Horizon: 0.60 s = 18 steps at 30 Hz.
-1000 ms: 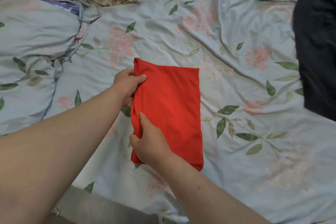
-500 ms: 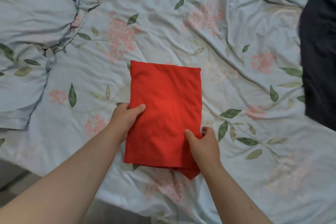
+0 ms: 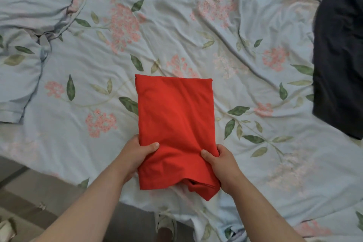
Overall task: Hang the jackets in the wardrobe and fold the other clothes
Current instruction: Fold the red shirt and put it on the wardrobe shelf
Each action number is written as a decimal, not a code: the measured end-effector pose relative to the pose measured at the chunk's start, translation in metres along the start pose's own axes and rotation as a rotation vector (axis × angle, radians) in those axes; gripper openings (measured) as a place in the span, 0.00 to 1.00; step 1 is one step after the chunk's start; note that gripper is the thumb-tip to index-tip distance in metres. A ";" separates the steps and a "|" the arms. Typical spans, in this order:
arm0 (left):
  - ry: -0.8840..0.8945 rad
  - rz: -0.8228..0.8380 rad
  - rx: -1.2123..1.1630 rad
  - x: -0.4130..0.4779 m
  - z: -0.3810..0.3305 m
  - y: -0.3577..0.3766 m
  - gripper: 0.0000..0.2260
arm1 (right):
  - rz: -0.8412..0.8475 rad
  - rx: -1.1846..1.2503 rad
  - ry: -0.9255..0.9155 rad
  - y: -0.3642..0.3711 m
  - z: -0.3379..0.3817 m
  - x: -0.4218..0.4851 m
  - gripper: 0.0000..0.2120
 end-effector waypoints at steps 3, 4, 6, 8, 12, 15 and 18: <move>-0.015 0.036 -0.055 -0.026 0.027 0.013 0.24 | -0.011 0.001 0.014 -0.007 -0.020 -0.019 0.10; -0.055 0.063 -0.059 -0.037 0.040 0.017 0.24 | -0.013 0.003 0.030 -0.009 -0.027 -0.027 0.10; -0.150 0.061 -0.070 -0.051 0.069 0.019 0.22 | -0.016 0.019 0.061 -0.013 -0.038 -0.039 0.11; -0.262 -0.008 -0.133 -0.065 0.098 0.018 0.18 | 0.000 0.023 0.103 -0.015 -0.050 -0.053 0.13; -0.452 -0.074 -0.296 -0.101 0.139 0.024 0.14 | 0.058 0.009 0.190 -0.020 -0.071 -0.083 0.15; -0.479 -0.146 -0.334 -0.120 0.142 0.026 0.14 | 0.112 0.086 0.279 -0.025 -0.080 -0.094 0.16; -0.361 -0.238 -0.442 -0.125 0.114 0.021 0.24 | 0.094 0.271 0.253 -0.032 -0.063 -0.094 0.19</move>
Point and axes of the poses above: each hand's wrist, its own x-axis towards the middle knuckle, its own y-axis out of the palm, z = x × y, the point moved 5 cm from there along x, towards the middle knuckle, and after that the axes turned 7 degrees about -y, right-handed, at the moved point
